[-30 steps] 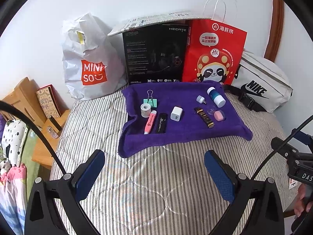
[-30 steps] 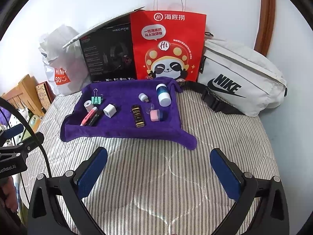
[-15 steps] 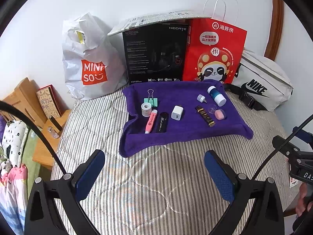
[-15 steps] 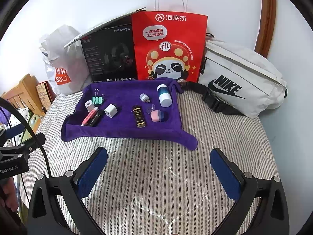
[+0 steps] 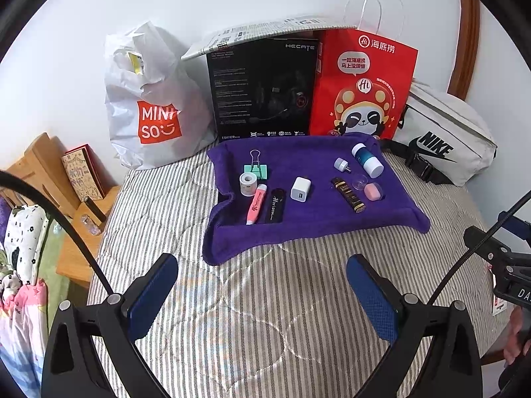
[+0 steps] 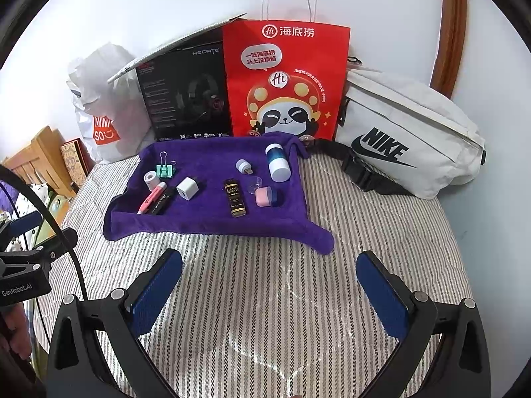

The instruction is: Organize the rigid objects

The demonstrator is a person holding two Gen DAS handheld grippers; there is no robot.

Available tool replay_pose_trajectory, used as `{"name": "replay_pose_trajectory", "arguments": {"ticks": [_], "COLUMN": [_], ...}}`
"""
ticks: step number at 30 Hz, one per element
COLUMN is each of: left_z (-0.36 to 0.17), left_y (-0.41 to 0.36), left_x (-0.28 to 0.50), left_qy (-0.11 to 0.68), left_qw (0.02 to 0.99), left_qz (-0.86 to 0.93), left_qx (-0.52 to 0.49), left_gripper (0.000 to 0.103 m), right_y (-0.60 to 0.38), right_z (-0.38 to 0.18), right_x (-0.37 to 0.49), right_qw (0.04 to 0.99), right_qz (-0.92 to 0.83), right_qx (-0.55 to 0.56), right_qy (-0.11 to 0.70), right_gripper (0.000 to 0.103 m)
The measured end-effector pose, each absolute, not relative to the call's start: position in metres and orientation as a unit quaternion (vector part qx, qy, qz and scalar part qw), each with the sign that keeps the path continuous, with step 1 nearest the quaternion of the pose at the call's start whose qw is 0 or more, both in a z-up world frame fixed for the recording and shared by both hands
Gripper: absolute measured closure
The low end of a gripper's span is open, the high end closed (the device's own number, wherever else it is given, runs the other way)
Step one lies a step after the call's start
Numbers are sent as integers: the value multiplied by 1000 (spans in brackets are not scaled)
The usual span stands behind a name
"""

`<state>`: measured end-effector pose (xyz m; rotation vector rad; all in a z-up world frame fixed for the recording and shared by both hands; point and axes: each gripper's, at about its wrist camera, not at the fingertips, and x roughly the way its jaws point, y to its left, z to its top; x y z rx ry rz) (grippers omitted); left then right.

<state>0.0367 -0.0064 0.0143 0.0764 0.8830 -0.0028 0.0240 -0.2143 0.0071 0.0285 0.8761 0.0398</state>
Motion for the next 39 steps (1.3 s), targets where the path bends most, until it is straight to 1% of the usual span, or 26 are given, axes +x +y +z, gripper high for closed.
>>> {"name": "replay_pose_trajectory", "arguments": {"ticks": [39], "left_z": [16], "left_y": [-3], "left_x": [35], "left_qy": [428], "left_qw": [903], "left_qz": [-9], "left_qx": [40], "left_gripper": [0], "right_y": [-211], "right_z": [7], "right_x": [22], "right_qw": [905], "right_qz": [19], "right_qx": [12], "right_qy": [424], "right_gripper": [0]}}
